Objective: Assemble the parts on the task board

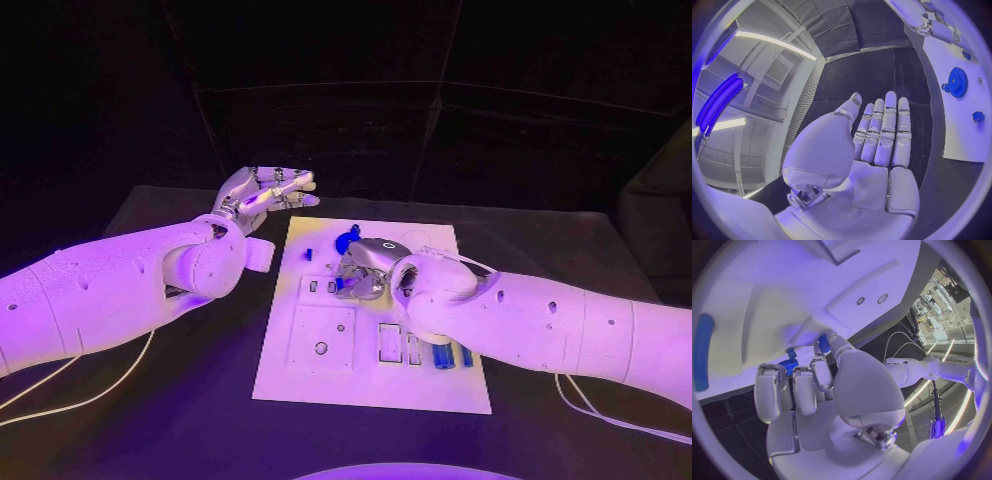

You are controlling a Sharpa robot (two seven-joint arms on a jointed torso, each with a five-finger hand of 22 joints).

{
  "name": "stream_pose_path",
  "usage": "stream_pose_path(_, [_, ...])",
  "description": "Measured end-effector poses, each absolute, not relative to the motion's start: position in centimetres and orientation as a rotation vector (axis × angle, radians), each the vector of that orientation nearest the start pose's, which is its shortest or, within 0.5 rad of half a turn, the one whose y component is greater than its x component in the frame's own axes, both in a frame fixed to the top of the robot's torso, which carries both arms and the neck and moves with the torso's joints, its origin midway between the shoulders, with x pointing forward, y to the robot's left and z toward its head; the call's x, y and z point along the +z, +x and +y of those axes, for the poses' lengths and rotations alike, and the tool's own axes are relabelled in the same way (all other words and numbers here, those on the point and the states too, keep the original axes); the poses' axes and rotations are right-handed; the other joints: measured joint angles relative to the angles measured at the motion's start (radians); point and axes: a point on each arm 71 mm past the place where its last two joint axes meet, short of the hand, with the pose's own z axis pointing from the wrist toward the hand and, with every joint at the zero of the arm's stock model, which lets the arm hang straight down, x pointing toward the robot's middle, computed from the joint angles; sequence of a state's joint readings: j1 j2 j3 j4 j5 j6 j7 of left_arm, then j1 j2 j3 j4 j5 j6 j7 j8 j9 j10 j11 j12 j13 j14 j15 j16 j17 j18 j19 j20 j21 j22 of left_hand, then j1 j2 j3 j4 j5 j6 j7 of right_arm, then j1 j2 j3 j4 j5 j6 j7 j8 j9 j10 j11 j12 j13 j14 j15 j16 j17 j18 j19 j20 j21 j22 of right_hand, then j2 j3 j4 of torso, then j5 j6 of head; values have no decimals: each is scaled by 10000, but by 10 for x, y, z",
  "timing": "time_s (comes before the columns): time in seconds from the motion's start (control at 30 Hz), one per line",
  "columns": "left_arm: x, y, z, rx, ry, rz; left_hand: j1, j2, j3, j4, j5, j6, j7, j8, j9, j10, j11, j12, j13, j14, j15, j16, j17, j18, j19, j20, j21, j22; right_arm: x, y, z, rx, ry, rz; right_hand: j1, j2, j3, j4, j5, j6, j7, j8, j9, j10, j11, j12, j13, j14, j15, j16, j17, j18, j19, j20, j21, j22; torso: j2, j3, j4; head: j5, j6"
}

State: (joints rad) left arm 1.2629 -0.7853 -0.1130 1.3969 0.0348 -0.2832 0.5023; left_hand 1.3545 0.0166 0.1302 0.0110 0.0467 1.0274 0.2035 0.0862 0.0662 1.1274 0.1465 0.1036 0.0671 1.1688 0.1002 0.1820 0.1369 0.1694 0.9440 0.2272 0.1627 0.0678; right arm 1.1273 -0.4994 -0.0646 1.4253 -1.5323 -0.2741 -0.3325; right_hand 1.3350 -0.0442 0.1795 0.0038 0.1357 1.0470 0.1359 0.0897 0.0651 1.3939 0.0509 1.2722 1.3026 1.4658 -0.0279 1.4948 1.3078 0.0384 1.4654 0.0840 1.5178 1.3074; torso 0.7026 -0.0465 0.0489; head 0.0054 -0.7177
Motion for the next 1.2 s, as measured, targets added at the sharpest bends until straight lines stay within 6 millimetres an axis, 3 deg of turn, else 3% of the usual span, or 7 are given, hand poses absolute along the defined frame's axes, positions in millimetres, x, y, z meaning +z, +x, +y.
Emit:
stream_pose_path(0.13, [-174, 515, 220, -15499, -10512, 13224, 0, 0, 0, 0, 0, 0, 0, 0, 0, 0, 0, 0, 0, 0, 0, 0, 0, 0, 0, 0, 0, 0, -231, 468, -59, 6621, -2182, 17906, -150, -150, -85, 34, 16, -202, 83, -95, -6, -65, 65, -100, -97, -27, 49, 0, 0, 0, -7, 7, -45, 0, 0, 0, 0, -27, 18])
stream_pose_path(0.3, [-174, 515, 220, -15495, -10519, 13233, 0, 0, 0, 0, 0, 0, 0, 0, 0, 0, 0, 0, 1, 0, 0, 0, 0, 1, 0, 0, 0, 0, -231, 468, -58, 6626, -2181, 17888, -351, -351, -232, 181, 475, -291, 111, -123, 2, -105, 106, -148, -170, 10, 84, -55, -1, 0, -17, 92, -45, 0, 1, 4, 6, -38, 73])
stream_pose_path(0.43, [-174, 515, 220, -15489, -10526, 13240, 0, 0, 0, 0, 0, 0, 0, 0, 0, 0, 0, 0, 1, 0, 0, 0, 0, 0, 0, 0, 0, 1, -231, 467, -58, 6626, -2154, 17865, -452, -452, -391, 282, 479, -380, 95, -123, 33, -150, 80, -216, -222, 10, 84, -55, -1, 0, -17, 92, -45, 0, 1, 4, 7, -44, 100])
stream_pose_path(0.83, [-174, 515, 220, -15471, -10544, 13257, -41, -41, 0, 0, 0, 0, 0, -46, 0, 0, 0, -43, 2, 3, 3, 0, 26, 0, 0, 0, -38, 1, -234, 465, -60, 6715, -1736, 17501, -568, -708, -979, 570, 268, -1042, 254, -203, 10, -366, 222, -410, -417, -5, 213, -102, -2, 0, -89, 163, -83, -1, 2, 11, 6, -101, 201])
stream_pose_path(0.87, [-174, 515, 220, -15468, -10547, 13261, -41, -41, 30, -30, 0, 0, 0, -47, 0, 0, 0, -77, 2, 239, 7, 43, 93, 0, 109, -61, 2, 26, -233, 464, -61, 6766, -1668, 17385, -519, -758, -980, 570, 269, -1042, 255, -203, 10, -366, 222, -410, -418, 9, 227, -108, -2, 0, -76, 176, -83, 0, 2, 11, 5, -102, 204])
stream_pose_path(1.03, [-175, 515, 221, -15410, -10551, 13316, -220, -76, 57, -56, 0, 91, -91, -86, 0, 220, -218, -151, 3, 1828, -421, 861, 765, -1, 1447, -508, 673, 313, -224, 462, -67, 7314, -1298, 16326, -281, -995, -1296, 719, 364, -1266, 318, -203, 10, -365, 223, -410, -445, 9, 227, -108, -3, 0, -19, 233, -83, 0, 2, 16, 1, -97, 235])
stream_pose_path(1.2, [-175, 516, 223, -15234, -10431, 13461, -427, -190, 57, -56, 0, 284, -299, -86, 0, 1032, -498, 66, 131, 2893, -852, 1946, 1692, -4, 2709, -988, 1419, 641, -214, 455, -79, 8250, -1249, 15290, -31, -872, -1481, 945, 364, -1297, 323, -203, 11, -401, 258, -410, -438, -27, 263, -108, -3, 0, 16, 267, -83, 0, -9, 18, -6, -72, 244])
